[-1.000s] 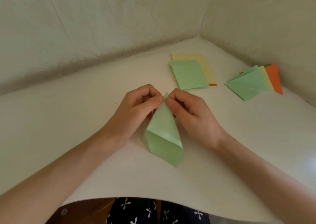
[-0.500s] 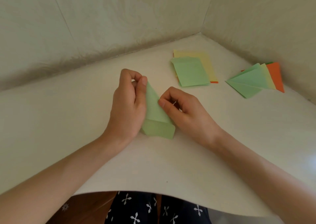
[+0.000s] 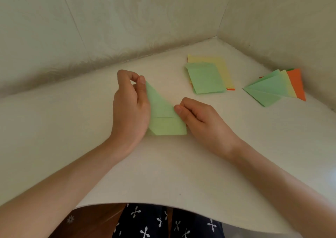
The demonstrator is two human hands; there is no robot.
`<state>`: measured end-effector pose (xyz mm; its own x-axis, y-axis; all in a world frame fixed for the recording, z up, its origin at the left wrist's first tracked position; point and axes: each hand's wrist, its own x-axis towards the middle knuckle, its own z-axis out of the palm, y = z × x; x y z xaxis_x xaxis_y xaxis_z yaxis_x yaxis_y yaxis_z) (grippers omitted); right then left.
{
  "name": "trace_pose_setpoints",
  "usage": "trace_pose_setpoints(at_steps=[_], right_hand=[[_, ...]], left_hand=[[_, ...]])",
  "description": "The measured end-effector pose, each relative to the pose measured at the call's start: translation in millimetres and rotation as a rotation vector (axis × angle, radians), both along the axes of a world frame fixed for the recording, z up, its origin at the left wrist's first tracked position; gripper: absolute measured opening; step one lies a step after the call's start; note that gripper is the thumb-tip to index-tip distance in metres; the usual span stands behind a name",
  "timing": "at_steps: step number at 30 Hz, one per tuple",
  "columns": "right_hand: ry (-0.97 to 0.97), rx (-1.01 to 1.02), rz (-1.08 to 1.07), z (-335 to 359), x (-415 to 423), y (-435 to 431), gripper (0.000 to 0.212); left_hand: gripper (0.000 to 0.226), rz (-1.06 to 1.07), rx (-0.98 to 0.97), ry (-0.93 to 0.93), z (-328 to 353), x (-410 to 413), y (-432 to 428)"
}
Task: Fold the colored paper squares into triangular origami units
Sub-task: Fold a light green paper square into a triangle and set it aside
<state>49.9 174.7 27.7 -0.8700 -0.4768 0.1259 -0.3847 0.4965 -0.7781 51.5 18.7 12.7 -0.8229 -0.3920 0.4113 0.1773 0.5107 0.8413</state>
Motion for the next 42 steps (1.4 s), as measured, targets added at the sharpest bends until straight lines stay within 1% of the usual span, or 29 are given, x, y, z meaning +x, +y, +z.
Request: trace_pose_setpoints(at_steps=[3,6,8,10,12,13,14,16,17,19,20,22,24,26,28,29,31,33,35,39,41,42], right_hand=[[-0.026,0.017,-0.02,-0.9,-2.9,3.5,0.035],[0.012,0.08,-0.02,-1.8,-1.6,2.2,0.034],[0.042,0.116,-0.037,-1.8,-1.4,2.4,0.033],[0.054,0.14,-0.096,-1.7,-3.7,5.8,0.035],[0.051,0.145,-0.166,-2.1,-6.9,10.5,0.037],[0.055,0.14,-0.193,-2.5,-8.0,11.9,0.038],[0.061,0.137,-0.215,-2.5,-8.4,12.4,0.038],[0.055,0.106,-0.253,-2.4,-9.0,11.8,0.04],[0.044,0.08,-0.267,-1.8,-9.1,11.4,0.041],[0.03,0.052,-0.282,0.1,-9.3,11.6,0.042],[0.032,0.064,-0.285,-0.2,-9.8,12.6,0.042],[0.065,0.158,-0.269,-3.4,-10.9,14.3,0.042],[0.117,0.257,-0.243,-7.9,-12.3,15.1,0.04],[0.135,0.279,-0.246,-7.2,-16.8,20.1,0.027],[0.044,0.185,-0.188,0.6,-22.1,32.7,0.006],[-0.017,0.159,-0.101,5.6,-24.0,40.3,0.01],[-0.106,0.237,0.118,10.6,-26.8,54.5,0.027],[-0.107,0.327,0.227,10.0,-26.5,57.9,0.037],[-0.048,0.319,0.204,6.1,-27.7,55.7,0.036],[0.059,0.249,0.15,-1.8,-28.0,46.4,0.018],[0.061,0.214,0.129,-4.3,-27.4,42.3,0.012],[0.042,0.191,0.111,-4.6,-27.1,41.0,0.014]], left_hand=[[0.007,-0.012,-0.09,-0.043,3.2,-1.1,-1.2],[0.007,-0.023,-0.14,-0.072,5.9,-3.1,-1.7],[0.008,-0.03,-0.157,-0.06,5.4,-3.9,-4.3],[0.014,-0.013,-0.192,-0.02,4.7,-4.5,-12.0],[0.027,-0.001,-0.291,0.027,4.4,-4.1,-21.7],[0.035,-0.064,-0.353,0.061,4.8,-3.2,-24.6],[0.041,-0.185,-0.422,0.1,4.4,-2.2,-24.9],[0.05,-0.443,-0.628,0.156,-0.9,-1.0,-19.1],[0.052,-0.52,-0.724,0.157,-4.4,-1.0,-14.8],[0.048,-0.56,-0.797,0.138,-7.9,-1.8,-9.1],[0.043,-0.553,-0.807,0.148,-8.5,-2.0,-8.6],[0.032,-0.548,-0.832,0.172,-10.0,-1.1,-9.4],[0.03,-0.559,-0.841,0.165,-10.2,0.1,-10.8],[0.028,-0.55,-0.82,0.148,-9.4,1.0,-11.4],[0.026,-0.535,-0.784,0.126,-9.4,2.2,-12.7],[0.025,-0.529,-0.761,0.116,-9.7,2.6,-13.8],[0.025,-0.526,-0.711,0.089,-10.9,3.1,-15.7],[0.026,-0.522,-0.689,0.063,-11.2,3.3,-16.9],[0.027,-0.515,-0.687,0.053,-10.4,3.2,-16.7],[0.029,-0.503,-0.67,0.045,-9.6,3.7,-15.3],[0.028,-0.505,-0.674,0.031,-8.4,4.3,-15.9],[0.028,-0.507,-0.69,0.022,-7.6,4.6,-16.4]])
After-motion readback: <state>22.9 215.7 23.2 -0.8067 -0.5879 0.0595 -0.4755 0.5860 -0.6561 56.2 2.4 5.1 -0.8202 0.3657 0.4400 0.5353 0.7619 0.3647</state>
